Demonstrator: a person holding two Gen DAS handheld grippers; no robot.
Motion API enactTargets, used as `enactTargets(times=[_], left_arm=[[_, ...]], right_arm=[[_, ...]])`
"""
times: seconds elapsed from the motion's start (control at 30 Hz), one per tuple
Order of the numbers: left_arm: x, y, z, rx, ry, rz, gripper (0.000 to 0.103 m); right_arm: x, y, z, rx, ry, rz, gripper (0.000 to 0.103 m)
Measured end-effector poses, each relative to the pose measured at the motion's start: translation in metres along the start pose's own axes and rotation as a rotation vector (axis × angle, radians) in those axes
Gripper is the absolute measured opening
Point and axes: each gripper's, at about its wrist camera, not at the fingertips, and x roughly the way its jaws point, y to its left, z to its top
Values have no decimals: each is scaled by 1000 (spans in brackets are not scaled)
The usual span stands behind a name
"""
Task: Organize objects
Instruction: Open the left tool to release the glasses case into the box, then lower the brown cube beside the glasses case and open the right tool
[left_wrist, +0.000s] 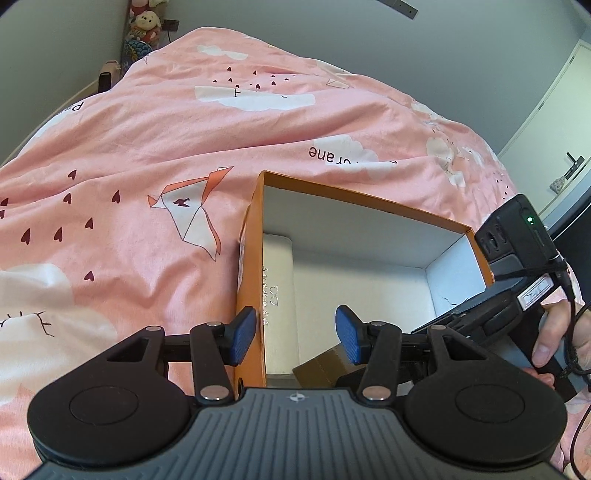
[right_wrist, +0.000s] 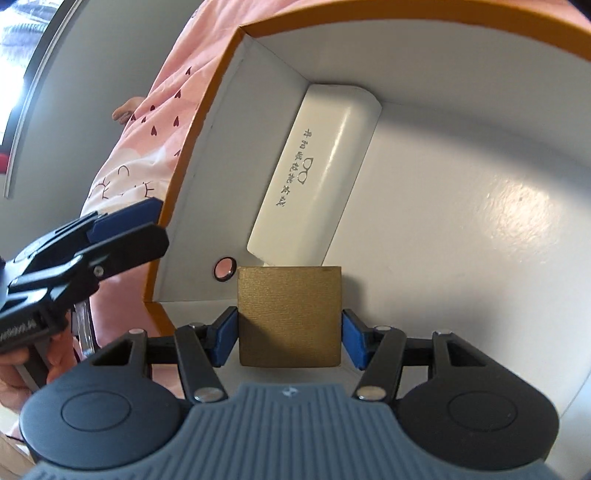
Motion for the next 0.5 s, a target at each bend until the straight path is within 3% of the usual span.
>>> enactTargets(times=[0.4,0.5], left_arm=[[2,0,-2,-5,10,6,58],[3,0,-2,-4,10,6,58]], right_arm=[[26,12,-7,24,-24,13,63],[27,14,-6,5,-17,37,76]])
